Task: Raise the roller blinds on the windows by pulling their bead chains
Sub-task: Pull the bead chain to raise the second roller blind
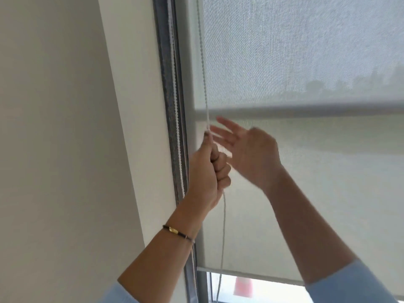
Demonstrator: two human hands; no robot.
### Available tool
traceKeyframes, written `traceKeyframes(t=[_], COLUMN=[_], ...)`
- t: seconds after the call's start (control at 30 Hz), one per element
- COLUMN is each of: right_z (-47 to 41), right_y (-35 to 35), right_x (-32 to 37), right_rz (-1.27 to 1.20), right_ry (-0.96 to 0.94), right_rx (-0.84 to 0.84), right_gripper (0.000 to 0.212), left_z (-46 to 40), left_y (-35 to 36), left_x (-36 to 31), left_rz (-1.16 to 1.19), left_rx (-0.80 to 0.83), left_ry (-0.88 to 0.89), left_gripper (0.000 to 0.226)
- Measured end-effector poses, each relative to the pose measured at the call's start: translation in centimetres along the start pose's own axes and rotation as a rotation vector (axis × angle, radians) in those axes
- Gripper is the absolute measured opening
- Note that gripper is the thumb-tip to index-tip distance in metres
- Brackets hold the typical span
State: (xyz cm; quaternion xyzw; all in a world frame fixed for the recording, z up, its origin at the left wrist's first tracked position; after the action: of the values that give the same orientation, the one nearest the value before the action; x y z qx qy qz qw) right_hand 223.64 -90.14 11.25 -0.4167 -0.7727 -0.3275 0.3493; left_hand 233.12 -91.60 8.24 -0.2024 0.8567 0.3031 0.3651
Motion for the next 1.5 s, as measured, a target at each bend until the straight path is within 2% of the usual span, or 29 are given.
traceKeyframes(t=[0.03, 0.17, 0.37, 0.47, 0.57, 0.7, 0.8, 0.87, 1.03, 1.1, 1.17, 1.23, 1.4, 1.5], right_z=[-1.0, -4.7, -6.8, -6.3, -5.1, -3.7, -3.2, -2.9, -2.3, -1.8, -1.0, -0.1, 2.1, 3.6], right_y=[0.2, 2.0, 3.9, 3.1, 2.1, 0.6, -0.5, -0.9, -0.8, -0.8, -0.8, -0.9, -2.2, -3.1], right_x=[1.2, 4.8, 4.3, 2.5, 0.4, -1.7, -2.4, -2.7, -4.9, -6.0, -7.2, -8.7, -12.1, -13.9], right_rz=[-0.064, 0.049, 0.036, 0.197, 0.259, 0.428, 0.59, 0.693, 0.838, 0.843, 0.845, 0.838, 0.836, 0.842], right_ry=[0.033, 0.013, 0.034, -0.045, -0.158, -0.188, -0.229, -0.25, -0.211, -0.203, -0.204, -0.19, -0.104, -0.059], right_rx=[-0.006, 0.028, 0.027, -0.079, -0.174, -0.332, -0.397, -0.416, -0.416, -0.392, -0.369, -0.354, -0.352, -0.343], right_gripper=[0.056, 0.048, 0.029, 0.032, 0.037, 0.037, 0.033, 0.033, 0.035, 0.032, 0.035, 0.041, 0.047, 0.042], left_z=[0.6, 3.3, 7.8, 9.3, 10.5, 9.6, 5.4, 1.3, -8.2, -10.6, -12.5, -13.9, -14.5, -13.2], left_y=[-0.4, -2.4, -4.8, -5.9, -7.2, -8.9, -9.5, -8.9, -3.5, -0.8, 1.0, 2.0, 2.8, 2.6], left_x=[0.9, 4.6, 10.4, 12.9, 14.6, 15.1, 12.5, 8.5, -3.9, -7.8, -10.4, -12.0, -12.5, -10.4], left_rz=[-0.006, -0.028, -0.053, -0.063, -0.08, -0.199, -0.404, -0.534, -0.345, -0.318, -0.322, -0.322, -0.153, -0.176], left_rx=[-0.017, -0.058, -0.14, -0.179, -0.201, -0.159, -0.178, -0.172, 0.015, 0.116, 0.114, 0.063, 0.025, 0.016], left_ry=[-0.032, -0.116, -0.275, -0.353, -0.42, -0.482, -0.464, -0.352, -0.04, 0.005, 0.008, 0.003, 0.008, 0.044], left_gripper=[0.054, 0.055, 0.056, 0.057, 0.056, 0.052, 0.048, 0.05, 0.069, 0.071, 0.071, 0.07, 0.059, 0.056])
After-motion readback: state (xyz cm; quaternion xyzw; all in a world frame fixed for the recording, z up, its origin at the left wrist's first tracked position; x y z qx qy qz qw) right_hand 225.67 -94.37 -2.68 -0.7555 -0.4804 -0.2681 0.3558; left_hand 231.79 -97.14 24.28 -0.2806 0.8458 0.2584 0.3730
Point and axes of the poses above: each hand's wrist, its own z-axis away from the middle knuckle, its own y-axis out of the palm, x = y × z, the point moved 5 cm from there along -z, towards the middle knuckle, and after that the axes turned 11 degrees about x, right-handed, at the moved point
